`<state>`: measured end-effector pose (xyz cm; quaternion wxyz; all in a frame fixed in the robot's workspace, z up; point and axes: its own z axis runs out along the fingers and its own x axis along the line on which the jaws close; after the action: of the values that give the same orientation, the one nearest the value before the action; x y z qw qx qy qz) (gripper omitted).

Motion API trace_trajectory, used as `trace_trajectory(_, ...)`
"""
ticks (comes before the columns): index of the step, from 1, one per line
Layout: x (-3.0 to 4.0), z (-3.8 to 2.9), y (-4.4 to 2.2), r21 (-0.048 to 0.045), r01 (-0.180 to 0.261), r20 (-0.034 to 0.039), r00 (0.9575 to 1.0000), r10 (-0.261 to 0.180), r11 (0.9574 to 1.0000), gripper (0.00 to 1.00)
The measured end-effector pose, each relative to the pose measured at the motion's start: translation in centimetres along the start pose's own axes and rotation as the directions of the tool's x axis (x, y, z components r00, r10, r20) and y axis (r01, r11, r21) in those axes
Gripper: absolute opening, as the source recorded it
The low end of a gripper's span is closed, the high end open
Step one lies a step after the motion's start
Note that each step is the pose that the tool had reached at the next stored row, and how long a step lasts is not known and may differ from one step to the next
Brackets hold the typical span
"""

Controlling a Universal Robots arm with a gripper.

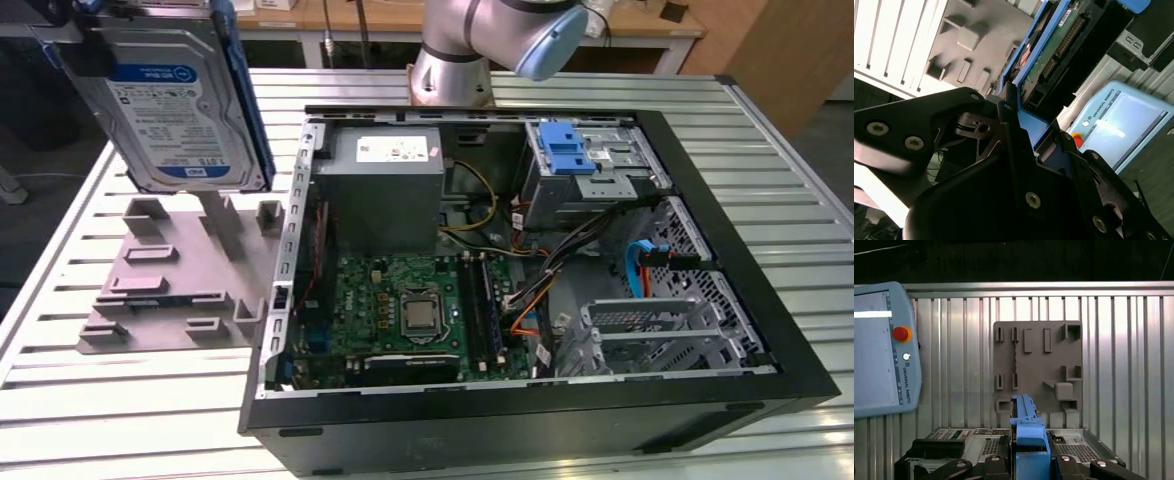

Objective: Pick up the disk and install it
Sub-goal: 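Pick up the disk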

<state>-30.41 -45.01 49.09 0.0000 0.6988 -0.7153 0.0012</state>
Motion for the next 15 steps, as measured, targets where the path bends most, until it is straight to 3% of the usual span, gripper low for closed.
trace_trajectory(15,0.06,0.01,-4.91,0.0,0.004,0.0004,1.0,-0.004,1.0,0.36)
